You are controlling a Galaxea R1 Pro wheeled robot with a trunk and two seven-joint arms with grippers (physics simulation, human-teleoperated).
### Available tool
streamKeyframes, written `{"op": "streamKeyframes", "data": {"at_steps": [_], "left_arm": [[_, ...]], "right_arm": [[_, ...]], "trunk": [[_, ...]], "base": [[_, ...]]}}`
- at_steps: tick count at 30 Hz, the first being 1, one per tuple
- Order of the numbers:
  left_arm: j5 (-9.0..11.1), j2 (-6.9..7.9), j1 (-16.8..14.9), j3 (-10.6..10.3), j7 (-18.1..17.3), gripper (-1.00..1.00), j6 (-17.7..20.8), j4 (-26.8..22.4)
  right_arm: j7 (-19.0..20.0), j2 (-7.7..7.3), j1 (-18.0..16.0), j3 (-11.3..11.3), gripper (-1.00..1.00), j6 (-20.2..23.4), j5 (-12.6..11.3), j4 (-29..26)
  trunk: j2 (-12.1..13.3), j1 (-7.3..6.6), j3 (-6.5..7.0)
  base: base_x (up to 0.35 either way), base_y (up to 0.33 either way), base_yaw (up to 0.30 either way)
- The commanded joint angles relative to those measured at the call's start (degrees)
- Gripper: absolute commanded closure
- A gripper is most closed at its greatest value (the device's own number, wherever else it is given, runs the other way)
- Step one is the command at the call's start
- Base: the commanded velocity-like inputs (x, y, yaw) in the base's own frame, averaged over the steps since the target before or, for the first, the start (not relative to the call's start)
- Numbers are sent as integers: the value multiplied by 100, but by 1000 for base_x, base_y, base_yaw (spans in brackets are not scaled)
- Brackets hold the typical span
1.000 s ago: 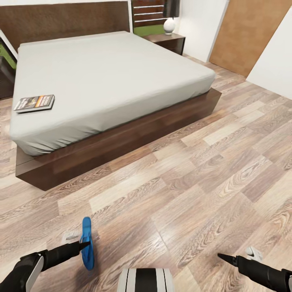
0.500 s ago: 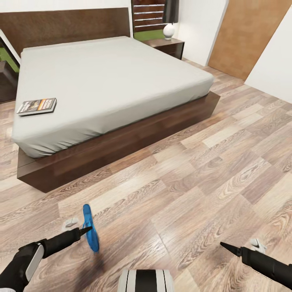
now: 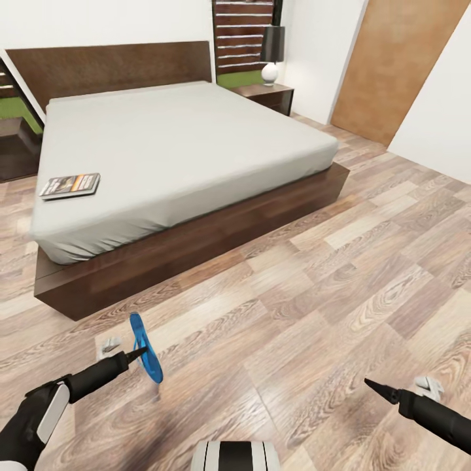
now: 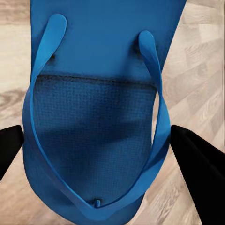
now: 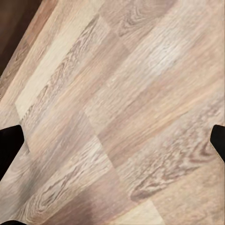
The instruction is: In the bedroom, move the book from the bed onto either nightstand, and place the two sandals side by side next to the bed.
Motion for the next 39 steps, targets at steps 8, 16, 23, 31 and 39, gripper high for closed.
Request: {"op": "streamKeyframes", "data": {"at_steps": [8,16,23,31,39], "left_arm": [[150,4,0,9,-5,100,43,1],[151,9,-2,8,-7,100,41,1],[151,8,-3,10,-7,100,42,1],[151,9,-1,10,-7,100,45,1],[151,9,-3,10,-10,100,43,2]], "right_arm": [[5,0,-2,-5,-100,-2519,-24,3],[7,1,-2,-5,-100,-2519,-24,-1],[8,2,-2,-5,-100,-2519,-24,2],[3,3,-2,-5,-100,-2519,-24,2],[2,4,-2,-6,-100,-2519,-24,1]], "trunk": [[10,-21,174],[20,-42,351],[30,-60,506],[40,-81,684],[51,-101,861]], "base": [[0,0,0],[0,0,0],[0,0,0],[0,0,0],[0,0,0]]}}
